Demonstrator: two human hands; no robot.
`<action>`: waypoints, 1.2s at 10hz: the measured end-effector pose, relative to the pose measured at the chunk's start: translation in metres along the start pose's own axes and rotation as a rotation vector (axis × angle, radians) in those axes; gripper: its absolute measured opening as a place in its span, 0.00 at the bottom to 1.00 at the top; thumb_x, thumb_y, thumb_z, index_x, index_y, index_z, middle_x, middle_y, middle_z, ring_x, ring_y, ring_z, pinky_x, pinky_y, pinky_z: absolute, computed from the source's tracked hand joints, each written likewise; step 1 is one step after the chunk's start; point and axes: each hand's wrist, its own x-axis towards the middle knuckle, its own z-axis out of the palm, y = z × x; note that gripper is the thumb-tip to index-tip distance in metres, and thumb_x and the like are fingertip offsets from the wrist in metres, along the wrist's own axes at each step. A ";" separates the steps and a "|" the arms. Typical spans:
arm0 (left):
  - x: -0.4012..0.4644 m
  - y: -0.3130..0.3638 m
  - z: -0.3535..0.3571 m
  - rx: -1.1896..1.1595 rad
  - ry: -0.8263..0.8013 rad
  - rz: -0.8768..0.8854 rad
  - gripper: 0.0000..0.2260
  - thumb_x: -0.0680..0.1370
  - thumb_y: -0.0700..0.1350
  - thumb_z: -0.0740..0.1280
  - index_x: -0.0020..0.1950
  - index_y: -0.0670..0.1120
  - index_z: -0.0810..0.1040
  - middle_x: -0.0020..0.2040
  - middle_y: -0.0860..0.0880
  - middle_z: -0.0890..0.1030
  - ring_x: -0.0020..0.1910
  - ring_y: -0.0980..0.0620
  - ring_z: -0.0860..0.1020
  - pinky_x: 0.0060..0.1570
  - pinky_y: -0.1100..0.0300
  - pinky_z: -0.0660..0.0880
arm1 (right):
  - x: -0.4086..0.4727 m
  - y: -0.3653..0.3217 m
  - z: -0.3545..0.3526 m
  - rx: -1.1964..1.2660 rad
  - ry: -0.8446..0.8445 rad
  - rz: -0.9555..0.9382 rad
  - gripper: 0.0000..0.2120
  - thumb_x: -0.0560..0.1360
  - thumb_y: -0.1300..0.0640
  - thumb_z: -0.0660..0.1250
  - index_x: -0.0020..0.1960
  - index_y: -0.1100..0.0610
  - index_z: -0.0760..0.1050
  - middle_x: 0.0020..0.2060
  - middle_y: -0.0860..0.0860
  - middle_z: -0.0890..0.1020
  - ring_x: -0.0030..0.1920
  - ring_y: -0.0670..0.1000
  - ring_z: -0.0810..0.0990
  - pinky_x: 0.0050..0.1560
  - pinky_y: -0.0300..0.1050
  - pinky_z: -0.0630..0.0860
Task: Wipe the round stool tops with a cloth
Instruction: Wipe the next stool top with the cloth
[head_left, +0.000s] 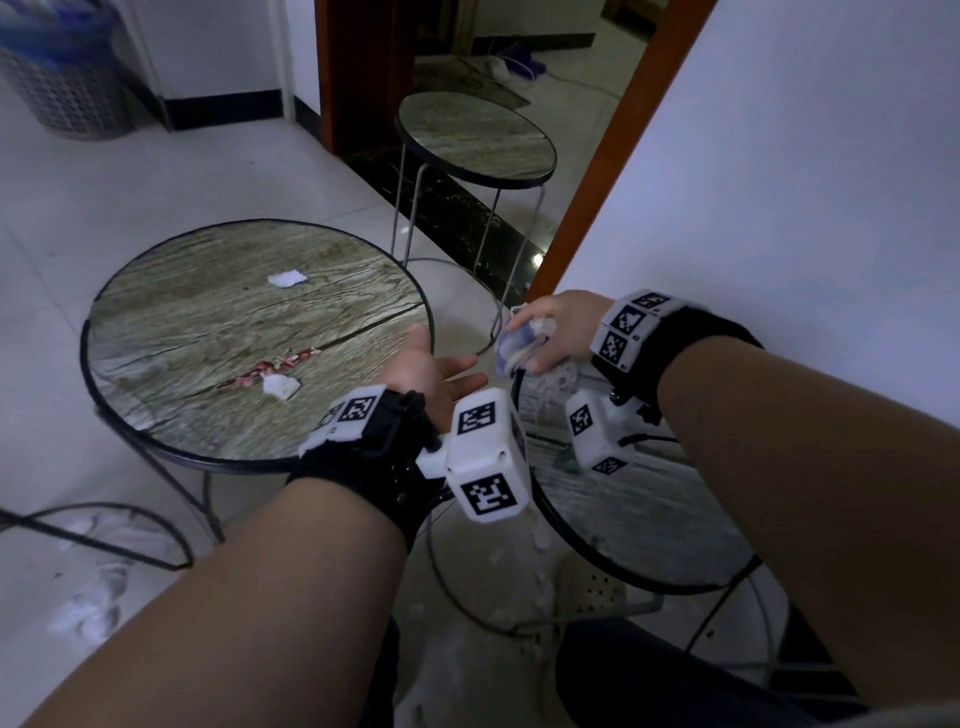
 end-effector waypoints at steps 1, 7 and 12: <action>-0.003 -0.003 0.002 -0.003 -0.003 0.009 0.32 0.80 0.63 0.47 0.68 0.39 0.70 0.66 0.37 0.72 0.49 0.42 0.74 0.33 0.54 0.66 | -0.011 -0.005 -0.002 -0.122 -0.095 0.026 0.36 0.67 0.56 0.75 0.72 0.49 0.64 0.65 0.52 0.73 0.62 0.53 0.73 0.60 0.43 0.72; -0.002 -0.002 0.000 -0.067 0.078 -0.100 0.34 0.78 0.64 0.53 0.72 0.37 0.63 0.65 0.34 0.73 0.46 0.39 0.76 0.32 0.50 0.68 | 0.014 -0.024 0.017 -0.208 -0.035 0.015 0.21 0.70 0.58 0.73 0.62 0.56 0.76 0.56 0.55 0.80 0.53 0.55 0.79 0.55 0.47 0.77; 0.017 -0.006 0.008 -0.026 0.061 -0.079 0.33 0.79 0.63 0.52 0.76 0.41 0.58 0.71 0.34 0.66 0.68 0.35 0.68 0.34 0.47 0.67 | 0.037 0.027 -0.011 -0.036 0.111 0.126 0.20 0.75 0.62 0.64 0.66 0.55 0.73 0.60 0.53 0.78 0.48 0.49 0.77 0.31 0.30 0.68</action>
